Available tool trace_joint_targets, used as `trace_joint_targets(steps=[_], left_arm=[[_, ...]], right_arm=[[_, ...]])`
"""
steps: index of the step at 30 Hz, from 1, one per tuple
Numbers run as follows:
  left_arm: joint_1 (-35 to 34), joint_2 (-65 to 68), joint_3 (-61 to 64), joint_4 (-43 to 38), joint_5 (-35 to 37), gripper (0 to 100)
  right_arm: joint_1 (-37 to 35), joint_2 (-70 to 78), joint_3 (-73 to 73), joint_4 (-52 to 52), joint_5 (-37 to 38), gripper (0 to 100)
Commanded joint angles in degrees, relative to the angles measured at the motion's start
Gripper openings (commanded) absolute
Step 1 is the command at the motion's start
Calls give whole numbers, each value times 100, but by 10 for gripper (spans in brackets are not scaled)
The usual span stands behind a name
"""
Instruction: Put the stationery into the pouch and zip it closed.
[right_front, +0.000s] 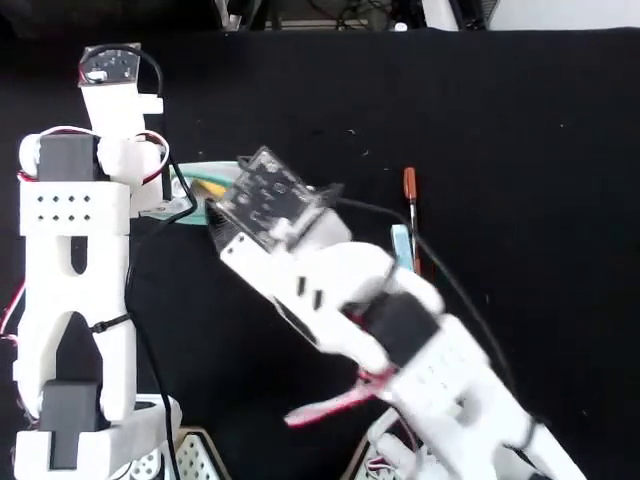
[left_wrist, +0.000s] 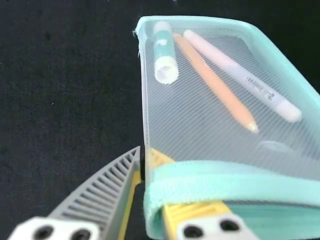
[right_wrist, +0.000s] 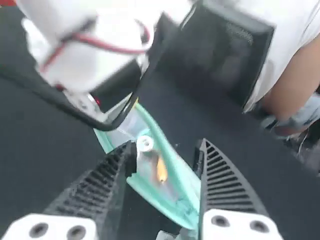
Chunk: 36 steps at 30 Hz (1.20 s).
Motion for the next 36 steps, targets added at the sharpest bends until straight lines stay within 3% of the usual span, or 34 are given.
trace_joint_targets(steps=[1, 3, 6, 9, 12, 18, 27, 36], left_arm=[[-22, 18, 31, -44, -44, 30], [-22, 18, 31, -44, -44, 30], [-22, 18, 31, -35, -44, 30], [-22, 18, 31, -35, -44, 30], [-22, 18, 40, -35, -44, 30], [-22, 18, 180, -70, -44, 30], [-22, 18, 180, -62, -44, 30], [-22, 18, 154, -70, -53, 30]], right_arm=[[158, -1130, -585, 440, -26, 195], [651, -1701, -611, 712, -26, 183], [1960, -1947, -207, 1134, -70, 135], [3086, -1543, 778, 949, -70, 127], [3631, -734, 1657, 598, -70, 164], [3710, 1332, 1824, 229, -70, 146], [4202, 4057, 163, 246, -35, 136], [4378, 5446, -708, 844, 273, 134]])
